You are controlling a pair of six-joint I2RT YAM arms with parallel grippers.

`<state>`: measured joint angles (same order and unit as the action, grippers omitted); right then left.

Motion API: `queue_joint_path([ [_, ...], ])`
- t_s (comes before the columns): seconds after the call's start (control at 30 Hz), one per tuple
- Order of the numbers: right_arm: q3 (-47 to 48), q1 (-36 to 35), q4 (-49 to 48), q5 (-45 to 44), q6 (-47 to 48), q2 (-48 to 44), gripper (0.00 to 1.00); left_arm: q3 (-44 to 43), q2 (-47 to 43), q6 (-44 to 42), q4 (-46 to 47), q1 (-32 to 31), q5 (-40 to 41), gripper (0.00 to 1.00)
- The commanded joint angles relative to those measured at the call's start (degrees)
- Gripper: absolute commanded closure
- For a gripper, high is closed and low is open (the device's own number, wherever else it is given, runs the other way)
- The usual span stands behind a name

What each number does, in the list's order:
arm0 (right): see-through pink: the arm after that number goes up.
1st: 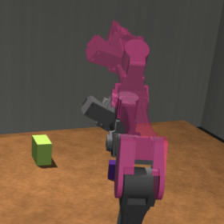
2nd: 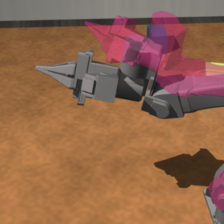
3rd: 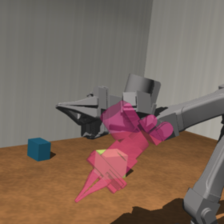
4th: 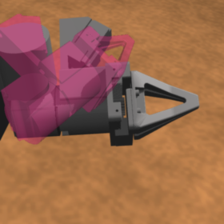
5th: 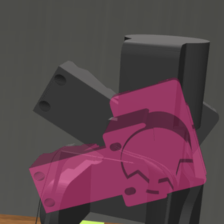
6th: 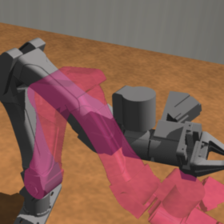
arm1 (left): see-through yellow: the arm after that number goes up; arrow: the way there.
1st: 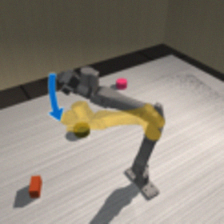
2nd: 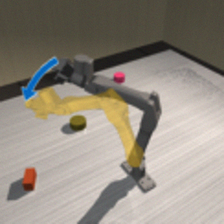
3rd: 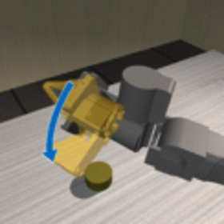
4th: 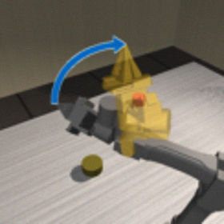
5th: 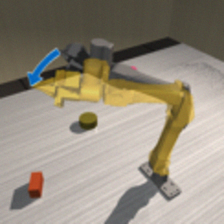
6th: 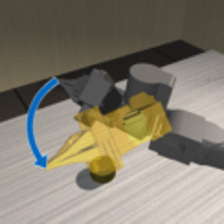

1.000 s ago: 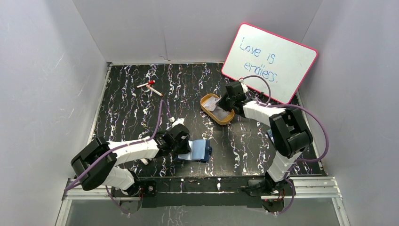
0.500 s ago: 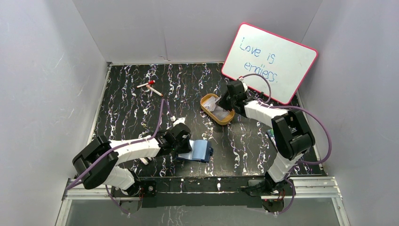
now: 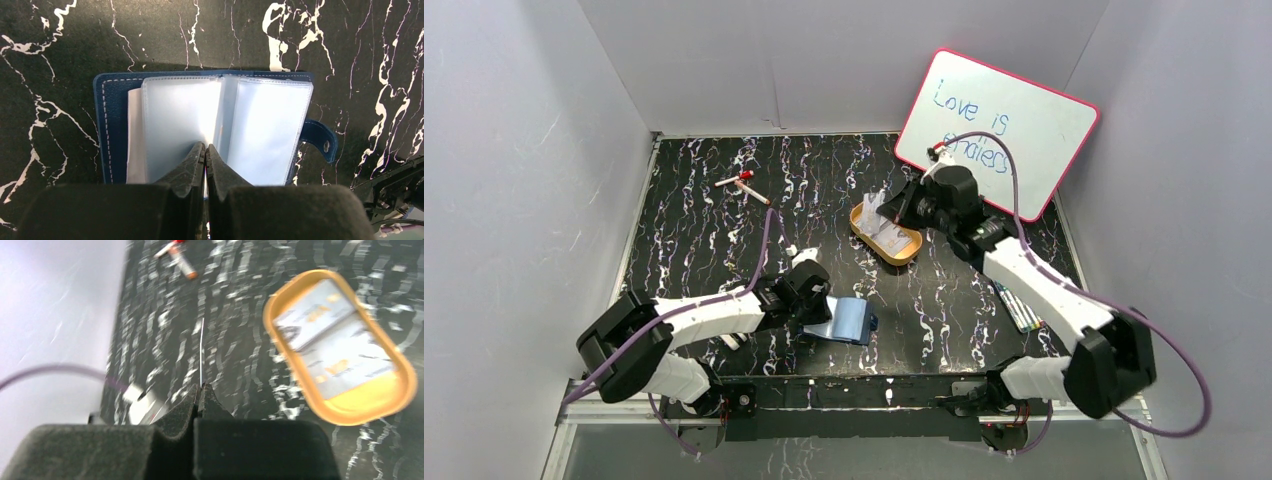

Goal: Put the credit cards into the card holder
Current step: Pick up the credit card from the storage box, then insert the credit card into the card holder.

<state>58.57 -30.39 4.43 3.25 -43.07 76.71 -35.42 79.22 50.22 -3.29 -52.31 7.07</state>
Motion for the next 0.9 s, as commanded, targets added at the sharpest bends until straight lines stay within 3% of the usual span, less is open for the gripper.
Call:
queue_joint_path([
  [0.0, -6.4, -3.1, -1.8, 15.1, 6.8, -8.5, 1.00, -0.4, -3.4, 1.6, -1.4, 0.1, 2.4, 1.00],
  [0.17, -13.2, -9.5, -2.0, 19.9, 3.3, -12.1, 1.00, 0.5, -5.8, 3.6, -2.2, 0.1, 4.0, 1.00],
  [0.47, -27.1, -13.8, -14.8, 14.6, -12.0, -12.2, 1.00, 2.5, -8.9, 6.4, -3.3, 0.1, 5.7, 1.00],
  [0.73, -26.9, -17.8, -19.5, 12.9, -15.0, -2.8, 1.00, 2.1, -10.0, 6.8, -5.4, 0.1, 6.5, 1.00],
  [0.87, -27.8, -18.2, -20.3, 10.9, -16.2, -1.1, 1.00, 1.3, -12.7, 6.4, -8.9, 0.1, 8.8, 0.93],
])
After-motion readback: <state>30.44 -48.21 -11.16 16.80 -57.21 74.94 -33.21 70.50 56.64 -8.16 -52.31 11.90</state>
